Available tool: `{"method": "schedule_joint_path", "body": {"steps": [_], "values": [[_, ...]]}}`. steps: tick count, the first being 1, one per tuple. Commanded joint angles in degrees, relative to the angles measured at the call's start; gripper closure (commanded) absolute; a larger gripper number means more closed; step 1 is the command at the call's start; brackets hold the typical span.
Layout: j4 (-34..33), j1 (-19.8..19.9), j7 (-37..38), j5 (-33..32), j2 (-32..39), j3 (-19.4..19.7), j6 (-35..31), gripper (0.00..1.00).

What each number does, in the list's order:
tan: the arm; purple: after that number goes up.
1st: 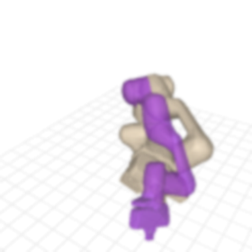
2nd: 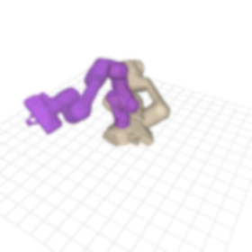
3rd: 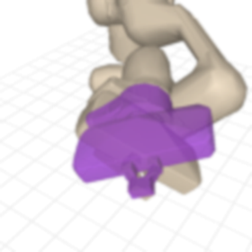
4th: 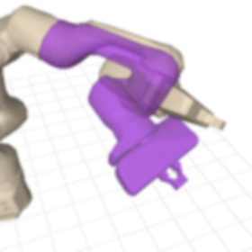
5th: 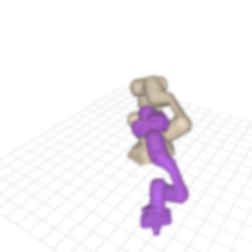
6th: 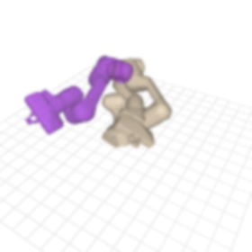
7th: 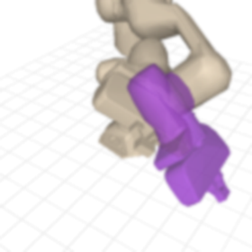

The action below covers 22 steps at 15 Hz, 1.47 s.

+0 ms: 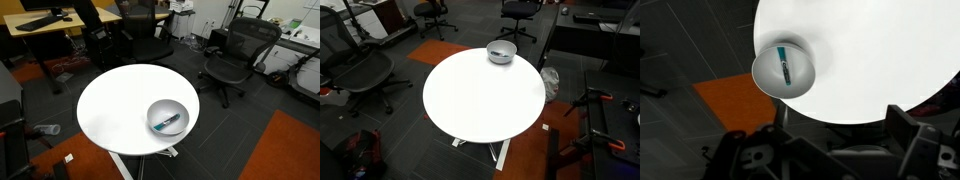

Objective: Remove the marker from the bowl and place it on the table

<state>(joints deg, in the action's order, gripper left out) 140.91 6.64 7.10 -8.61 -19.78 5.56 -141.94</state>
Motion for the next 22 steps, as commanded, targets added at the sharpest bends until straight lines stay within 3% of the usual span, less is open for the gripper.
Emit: {"method": "schedule_joint_path", "body": {"steps": [1,6,15,22], "values": [[-4.52,0.32,-3.98,2.72,6.72,1.63,-0.56,0.0],[-8.41,0.11,-8.85,6.39,13.66,3.12,-0.47,0.0],[-13.75,1.05,-10.57,9.36,23.37,3.09,-0.82,0.0],[-12.86,0.92,-8.06,8.16,23.03,2.84,-0.01,0.0]]}}
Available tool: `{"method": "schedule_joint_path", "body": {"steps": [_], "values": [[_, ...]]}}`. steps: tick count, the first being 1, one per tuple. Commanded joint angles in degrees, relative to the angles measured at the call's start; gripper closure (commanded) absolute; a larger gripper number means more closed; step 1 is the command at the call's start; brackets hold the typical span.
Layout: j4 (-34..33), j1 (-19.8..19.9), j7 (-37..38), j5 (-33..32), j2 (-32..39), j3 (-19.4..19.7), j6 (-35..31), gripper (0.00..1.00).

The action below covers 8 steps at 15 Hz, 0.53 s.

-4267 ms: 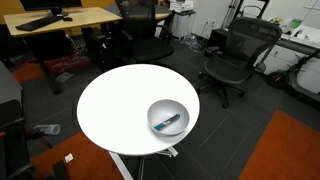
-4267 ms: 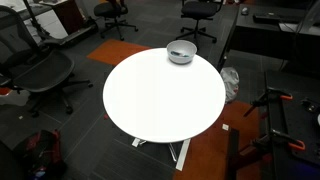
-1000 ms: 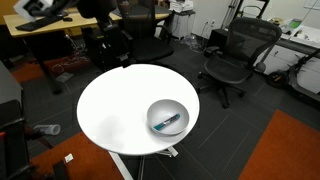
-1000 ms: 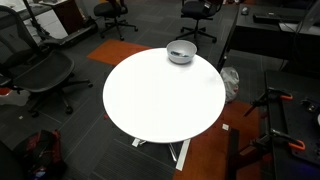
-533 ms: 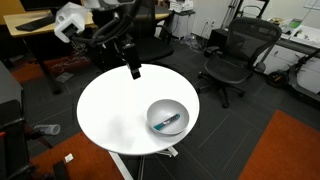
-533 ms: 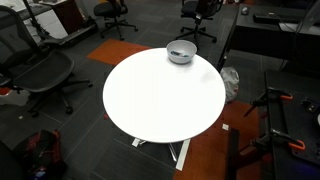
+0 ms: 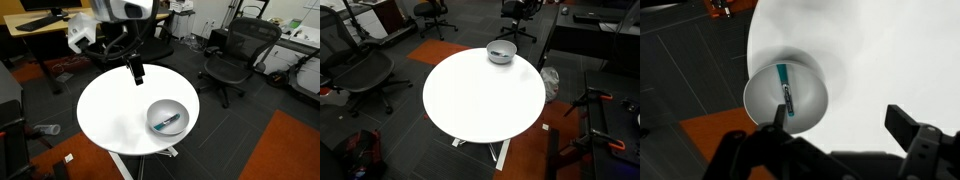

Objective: Remove the marker from the bowl and place it on the table

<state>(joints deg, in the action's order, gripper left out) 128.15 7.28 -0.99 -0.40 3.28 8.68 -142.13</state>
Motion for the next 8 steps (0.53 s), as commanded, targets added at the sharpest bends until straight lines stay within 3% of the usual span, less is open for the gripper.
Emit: {"method": "schedule_joint_path", "body": {"steps": [1,8], "values": [[-0.11,0.28,0.04,-0.05,-0.03,-0.27,0.18,0.0],[-4.89,1.67,-2.76,1.87,6.35,-0.08,1.42,0.0]]}}
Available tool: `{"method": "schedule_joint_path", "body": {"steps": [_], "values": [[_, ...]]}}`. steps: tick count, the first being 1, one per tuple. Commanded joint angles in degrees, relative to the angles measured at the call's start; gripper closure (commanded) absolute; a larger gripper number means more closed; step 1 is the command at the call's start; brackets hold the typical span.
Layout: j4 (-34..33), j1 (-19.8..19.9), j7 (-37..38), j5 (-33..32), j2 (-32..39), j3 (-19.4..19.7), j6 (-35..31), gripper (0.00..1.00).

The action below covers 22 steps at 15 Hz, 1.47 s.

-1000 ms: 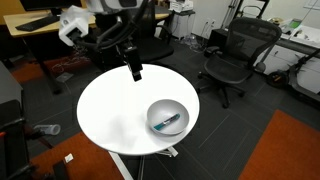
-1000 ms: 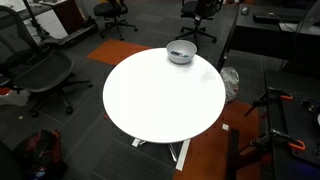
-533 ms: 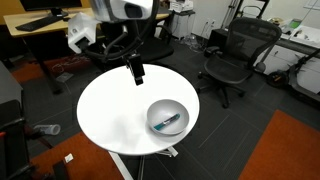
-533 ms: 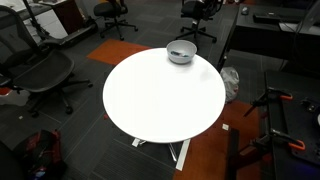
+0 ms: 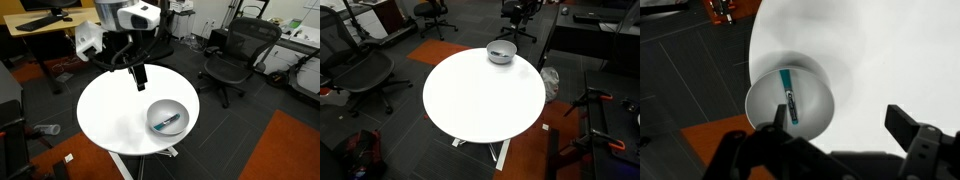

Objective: Remove the marker from the bowl and place it on the table

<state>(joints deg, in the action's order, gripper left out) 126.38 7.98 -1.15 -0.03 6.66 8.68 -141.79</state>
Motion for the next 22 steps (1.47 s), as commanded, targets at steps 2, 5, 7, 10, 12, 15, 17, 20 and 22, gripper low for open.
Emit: {"method": "schedule_joint_path", "body": {"steps": [2,5,7,10,12,15,17,20,22], "values": [[-4.45,1.52,-3.2,1.76,4.76,-0.22,1.49,0.0],[-5.78,2.33,-4.94,2.23,6.87,-0.52,2.01,0.0],[-6.54,2.83,-6.37,2.86,8.23,-0.74,2.01,0.0],[-8.15,3.37,-7.87,3.14,10.53,-0.88,2.19,0.0],[-9.43,3.6,-7.45,2.87,12.34,-0.77,2.02,0.0],[-12.08,4.28,-7.37,3.16,15.33,-0.96,2.39,0.0],[-14.2,4.91,-7.72,3.41,17.53,-1.27,2.64,0.0],[-17.94,5.97,-8.4,3.54,20.92,-1.95,3.74,0.0],[-20.38,6.69,-9.22,3.63,23.06,-2.32,4.59,0.0]]}}
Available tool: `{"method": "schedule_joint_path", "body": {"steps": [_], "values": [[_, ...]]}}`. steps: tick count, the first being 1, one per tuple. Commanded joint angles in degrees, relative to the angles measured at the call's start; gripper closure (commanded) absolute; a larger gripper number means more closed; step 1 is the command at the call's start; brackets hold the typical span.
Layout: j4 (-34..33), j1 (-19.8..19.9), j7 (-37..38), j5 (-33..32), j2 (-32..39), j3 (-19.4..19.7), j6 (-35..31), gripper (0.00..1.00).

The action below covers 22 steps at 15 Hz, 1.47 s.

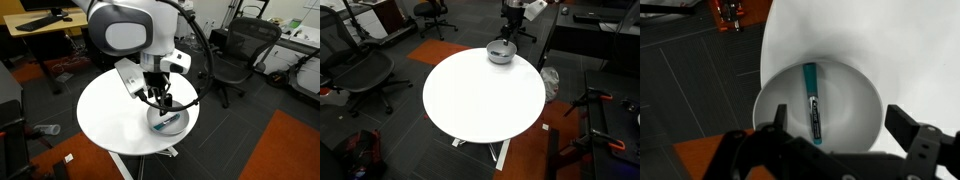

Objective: Remove the marker from the bowl and place it on the table

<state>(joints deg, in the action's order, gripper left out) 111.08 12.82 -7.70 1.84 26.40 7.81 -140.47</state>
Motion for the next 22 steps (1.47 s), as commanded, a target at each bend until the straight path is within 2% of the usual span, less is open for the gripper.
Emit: {"method": "schedule_joint_path", "body": {"steps": [1,10,22], "values": [[-6.43,2.41,-3.16,2.12,4.41,-1.86,3.84,0.0],[-16.35,5.33,-6.23,4.04,13.05,-4.29,9.35,0.0],[-26.73,5.79,-4.81,3.45,22.16,-4.38,13.43,0.0]]}}
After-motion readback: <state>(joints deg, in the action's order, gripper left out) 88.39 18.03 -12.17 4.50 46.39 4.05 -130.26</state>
